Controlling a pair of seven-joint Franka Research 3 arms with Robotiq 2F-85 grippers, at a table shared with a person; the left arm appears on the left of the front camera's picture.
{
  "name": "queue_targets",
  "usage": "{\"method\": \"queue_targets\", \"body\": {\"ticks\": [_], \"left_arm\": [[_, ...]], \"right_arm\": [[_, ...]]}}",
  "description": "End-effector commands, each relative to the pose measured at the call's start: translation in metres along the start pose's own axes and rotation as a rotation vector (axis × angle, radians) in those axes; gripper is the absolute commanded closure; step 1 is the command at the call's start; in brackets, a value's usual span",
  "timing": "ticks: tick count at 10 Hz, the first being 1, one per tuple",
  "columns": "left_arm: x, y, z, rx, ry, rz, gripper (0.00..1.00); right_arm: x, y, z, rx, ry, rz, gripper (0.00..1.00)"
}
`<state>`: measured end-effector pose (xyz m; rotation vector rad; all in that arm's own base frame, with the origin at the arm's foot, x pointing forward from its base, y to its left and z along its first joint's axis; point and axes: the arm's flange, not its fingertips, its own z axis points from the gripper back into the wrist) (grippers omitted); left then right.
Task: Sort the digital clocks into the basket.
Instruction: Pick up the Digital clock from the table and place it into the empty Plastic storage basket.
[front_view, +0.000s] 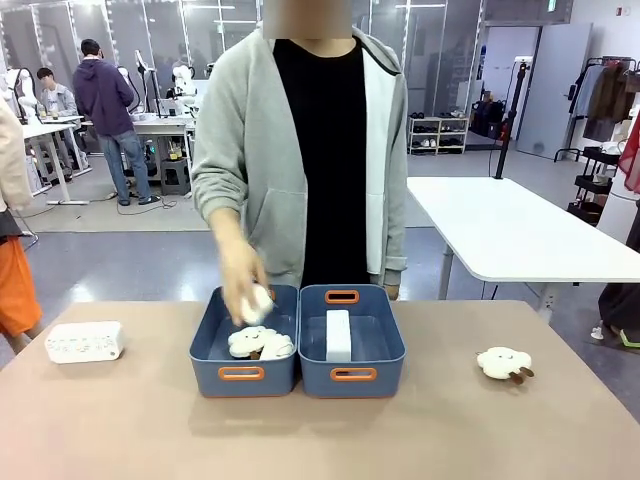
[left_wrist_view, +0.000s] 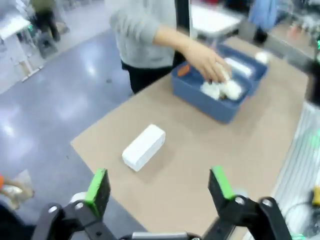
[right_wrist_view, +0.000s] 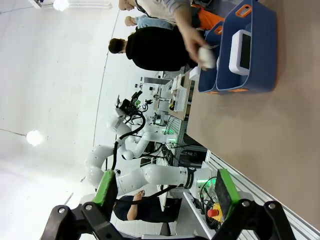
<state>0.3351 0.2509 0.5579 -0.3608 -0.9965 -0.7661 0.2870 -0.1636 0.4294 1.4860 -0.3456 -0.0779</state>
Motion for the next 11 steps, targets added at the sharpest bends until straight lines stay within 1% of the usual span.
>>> {"method": "queue_targets", "body": {"ticks": [1, 2, 3, 4, 5, 6, 7, 8, 9, 10, 11], "left_arm": [[0.054, -0.004, -0.088, -0.047, 0.346, -0.295, 0.0], [0.075, -0.006, -0.147, -0.133, 0.486, -0.408, 0.0], [0.085, -0.011, -0.184, -0.172, 0.593, -0.504, 0.0], [0.09, -0.016, -0.213, -0.222, 0.639, -0.555, 0.0], [0.086, -0.019, -0.236, -0.229, 0.71, -0.567, 0.0], [0.078, -0.02, -0.254, -0.237, 0.779, -0.607, 0.0], [0.07, -0.02, -0.261, -0.259, 0.822, -0.622, 0.0], [0.06, -0.012, -0.271, -0.289, 0.835, -0.604, 0.0], [0.05, -0.002, -0.28, -0.355, 0.799, -0.613, 0.0], [0.039, 0.008, -0.292, -0.417, 0.756, -0.585, 0.0], [0.032, 0.017, -0.302, -0.421, 0.749, -0.579, 0.0]], "right_arm": [[0.0, 0.003, 0.0, 0.01, -0.003, 0.017, 0.0], [0.0, 0.003, 0.0, 0.01, -0.003, 0.017, 0.0], [0.0, 0.003, 0.0, 0.01, -0.003, 0.017, 0.0], [0.0, 0.003, 0.0, 0.01, -0.003, 0.017, 0.0], [0.0, 0.003, 0.0, 0.01, -0.003, 0.017, 0.0], [0.0, 0.003, 0.0, 0.01, -0.003, 0.017, 0.0], [0.0, 0.003, 0.0, 0.01, -0.003, 0.017, 0.0], [0.0, 0.003, 0.0, 0.01, -0.003, 0.017, 0.0], [0.0, 0.003, 0.0, 0.01, -0.003, 0.017, 0.0], [0.0, 0.003, 0.0, 0.01, -0.003, 0.017, 0.0], [0.0, 0.003, 0.0, 0.01, -0.003, 0.017, 0.0]]}}
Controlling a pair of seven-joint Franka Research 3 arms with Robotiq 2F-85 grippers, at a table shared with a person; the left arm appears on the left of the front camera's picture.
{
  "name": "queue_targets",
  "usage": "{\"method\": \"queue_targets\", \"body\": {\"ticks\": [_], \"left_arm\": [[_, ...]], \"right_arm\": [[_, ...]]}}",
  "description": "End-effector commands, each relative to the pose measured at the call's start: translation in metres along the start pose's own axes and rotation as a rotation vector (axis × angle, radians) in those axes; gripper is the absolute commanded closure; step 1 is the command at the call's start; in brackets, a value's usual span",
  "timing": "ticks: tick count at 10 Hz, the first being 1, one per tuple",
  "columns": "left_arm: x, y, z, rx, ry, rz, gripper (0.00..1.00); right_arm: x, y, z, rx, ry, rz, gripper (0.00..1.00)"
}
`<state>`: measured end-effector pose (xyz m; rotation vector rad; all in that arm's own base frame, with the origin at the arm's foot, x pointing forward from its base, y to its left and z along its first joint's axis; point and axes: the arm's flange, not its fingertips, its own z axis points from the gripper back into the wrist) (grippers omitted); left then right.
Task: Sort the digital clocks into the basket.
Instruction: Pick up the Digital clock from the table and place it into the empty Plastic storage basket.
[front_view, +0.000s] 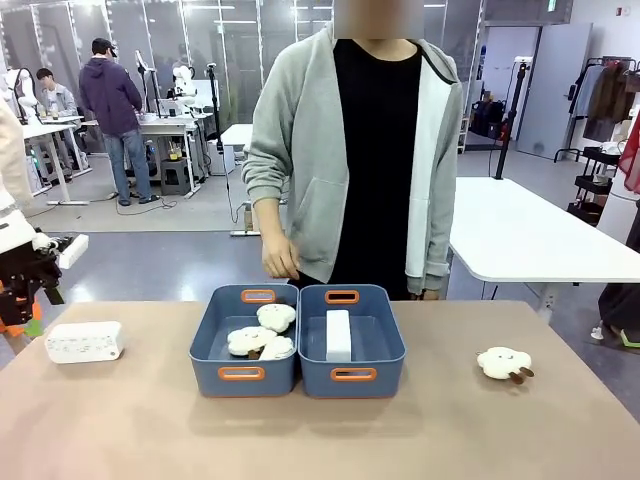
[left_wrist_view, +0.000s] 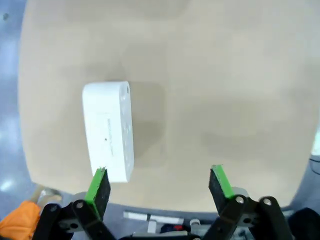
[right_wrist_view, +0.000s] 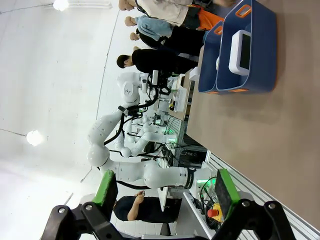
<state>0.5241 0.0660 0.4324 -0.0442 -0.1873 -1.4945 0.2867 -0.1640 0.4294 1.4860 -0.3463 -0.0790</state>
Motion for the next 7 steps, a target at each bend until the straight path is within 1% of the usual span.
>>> {"method": "queue_targets", "body": {"ticks": [1, 2, 3, 4, 7], "left_arm": [[-0.004, 0.033, -0.018, -0.043, -0.024, 0.003, 0.0], [-0.003, 0.039, -0.029, -0.063, -0.016, 0.012, 0.0], [-0.001, 0.044, -0.039, -0.066, -0.042, 0.008, 0.0], [-0.001, 0.048, -0.05, -0.001, 0.008, -0.007, 0.0], [-0.003, 0.056, -0.081, -0.031, 0.023, 0.002, 0.0]], "right_arm": [[0.0, 0.003, 0.0, 0.01, -0.002, 0.017, 0.0], [0.0, 0.003, 0.0, 0.01, -0.002, 0.017, 0.0], [0.0, 0.003, 0.0, 0.01, -0.002, 0.017, 0.0], [0.0, 0.003, 0.0, 0.01, -0.002, 0.017, 0.0], [0.0, 0.003, 0.0, 0.01, -0.002, 0.017, 0.0]]}}
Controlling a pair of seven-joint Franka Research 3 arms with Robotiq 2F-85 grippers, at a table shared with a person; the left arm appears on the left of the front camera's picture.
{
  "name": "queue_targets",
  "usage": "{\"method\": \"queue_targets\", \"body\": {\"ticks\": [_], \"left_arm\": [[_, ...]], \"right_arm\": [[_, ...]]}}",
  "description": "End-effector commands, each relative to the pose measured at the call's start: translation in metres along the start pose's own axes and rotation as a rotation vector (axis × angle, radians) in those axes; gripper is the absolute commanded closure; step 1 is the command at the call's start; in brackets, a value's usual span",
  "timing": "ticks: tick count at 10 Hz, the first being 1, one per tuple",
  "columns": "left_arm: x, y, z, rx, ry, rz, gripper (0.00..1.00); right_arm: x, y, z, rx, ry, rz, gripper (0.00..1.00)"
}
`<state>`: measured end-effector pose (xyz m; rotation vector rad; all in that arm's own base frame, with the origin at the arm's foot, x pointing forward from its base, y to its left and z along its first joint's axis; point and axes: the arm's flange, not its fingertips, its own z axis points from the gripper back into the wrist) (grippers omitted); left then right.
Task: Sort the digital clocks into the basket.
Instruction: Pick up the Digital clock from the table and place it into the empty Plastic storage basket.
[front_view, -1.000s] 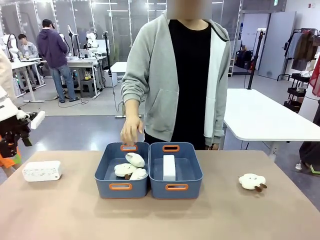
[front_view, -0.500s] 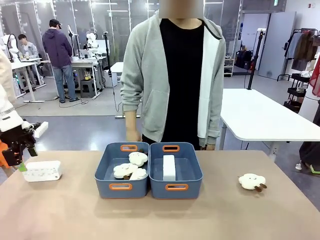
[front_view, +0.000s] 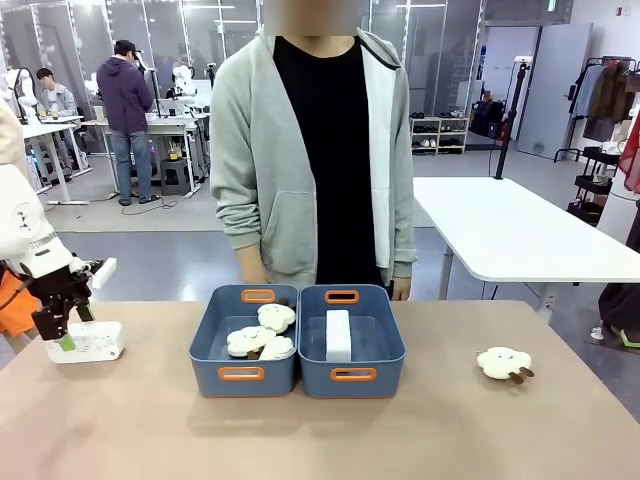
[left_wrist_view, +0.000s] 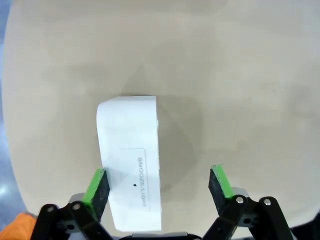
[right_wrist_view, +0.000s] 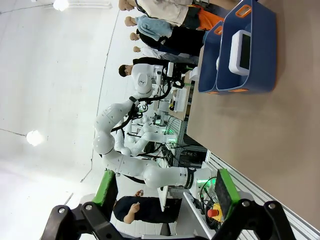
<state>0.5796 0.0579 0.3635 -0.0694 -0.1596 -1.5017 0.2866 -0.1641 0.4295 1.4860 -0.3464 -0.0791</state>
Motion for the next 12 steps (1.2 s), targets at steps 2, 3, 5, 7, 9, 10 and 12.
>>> {"method": "queue_targets", "body": {"ticks": [2, 3, 5, 7, 9, 10, 12], "left_arm": [[-0.006, 0.014, -0.015, 0.026, 0.019, 0.025, 0.0], [-0.008, 0.021, -0.019, 0.044, -0.001, 0.037, 0.0], [-0.014, 0.023, -0.03, 0.004, 0.025, 0.053, 0.0], [-0.015, 0.024, -0.033, -0.004, 0.026, 0.056, 0.0], [-0.016, 0.022, -0.03, -0.006, 0.033, 0.054, 0.6], [-0.016, 0.022, -0.031, -0.015, 0.039, 0.054, 1.0], [-0.013, 0.022, -0.033, -0.017, 0.033, 0.063, 1.0]], "right_arm": [[0.001, 0.003, 0.0, 0.01, -0.002, 0.017, 0.0], [0.001, 0.003, 0.0, 0.01, -0.002, 0.017, 0.0], [0.001, 0.003, 0.0, 0.01, -0.002, 0.017, 0.0], [0.001, 0.003, 0.0, 0.01, -0.002, 0.017, 0.0], [0.001, 0.003, 0.0, 0.01, -0.002, 0.017, 0.0], [0.001, 0.003, 0.0, 0.01, -0.002, 0.017, 0.0], [0.001, 0.003, 0.0, 0.01, -0.002, 0.017, 0.0]]}}
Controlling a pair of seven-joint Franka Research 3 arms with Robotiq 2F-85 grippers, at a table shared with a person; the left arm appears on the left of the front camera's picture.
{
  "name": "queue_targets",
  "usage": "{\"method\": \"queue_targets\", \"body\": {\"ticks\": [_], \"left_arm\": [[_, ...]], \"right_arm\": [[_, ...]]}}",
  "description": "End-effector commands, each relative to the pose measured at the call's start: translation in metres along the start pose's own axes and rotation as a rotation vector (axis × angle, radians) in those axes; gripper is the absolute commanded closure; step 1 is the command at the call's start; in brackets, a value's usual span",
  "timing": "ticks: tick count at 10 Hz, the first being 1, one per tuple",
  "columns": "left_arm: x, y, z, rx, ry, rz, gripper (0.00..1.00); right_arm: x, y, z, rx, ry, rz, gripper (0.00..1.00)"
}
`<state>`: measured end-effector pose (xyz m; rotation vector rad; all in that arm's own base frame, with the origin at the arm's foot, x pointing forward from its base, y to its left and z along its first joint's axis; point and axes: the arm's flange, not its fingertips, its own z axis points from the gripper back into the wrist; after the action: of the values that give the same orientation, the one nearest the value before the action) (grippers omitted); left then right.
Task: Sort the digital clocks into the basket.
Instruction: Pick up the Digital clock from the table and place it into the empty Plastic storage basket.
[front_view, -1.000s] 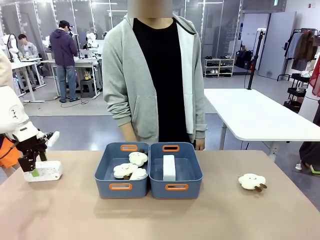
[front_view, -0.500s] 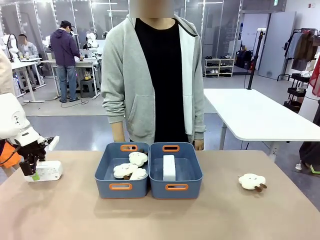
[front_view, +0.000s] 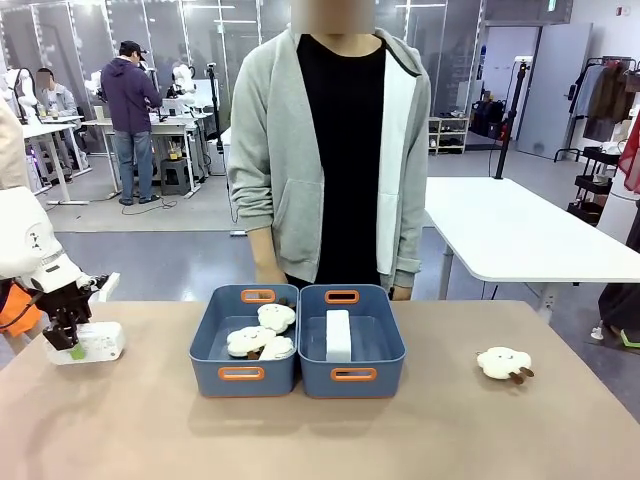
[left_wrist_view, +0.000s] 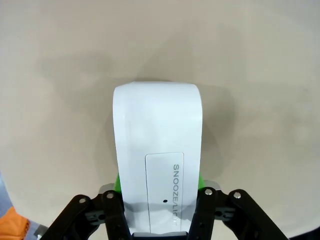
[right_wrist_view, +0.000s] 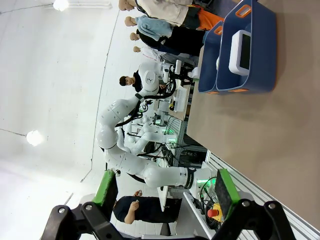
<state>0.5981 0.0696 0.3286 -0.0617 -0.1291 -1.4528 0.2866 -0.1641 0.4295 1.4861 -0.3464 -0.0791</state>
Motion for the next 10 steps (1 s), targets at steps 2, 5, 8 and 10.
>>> {"method": "queue_targets", "body": {"ticks": [2, 5, 8, 10], "left_arm": [[0.003, 0.004, 0.015, 0.029, -0.018, 0.055, 0.96], [0.02, -0.029, 0.081, 0.054, -0.126, 0.117, 1.0], [0.067, -0.094, 0.179, 0.084, -0.315, 0.186, 1.0], [0.089, -0.117, 0.19, 0.075, -0.394, 0.156, 1.0]], "right_arm": [[0.001, 0.003, 0.0, 0.01, -0.002, 0.017, 0.0], [0.001, 0.003, 0.0, 0.01, -0.002, 0.017, 0.0], [0.001, 0.003, 0.0, 0.01, -0.002, 0.017, 0.0], [0.001, 0.003, 0.0, 0.01, -0.002, 0.017, 0.0]]}}
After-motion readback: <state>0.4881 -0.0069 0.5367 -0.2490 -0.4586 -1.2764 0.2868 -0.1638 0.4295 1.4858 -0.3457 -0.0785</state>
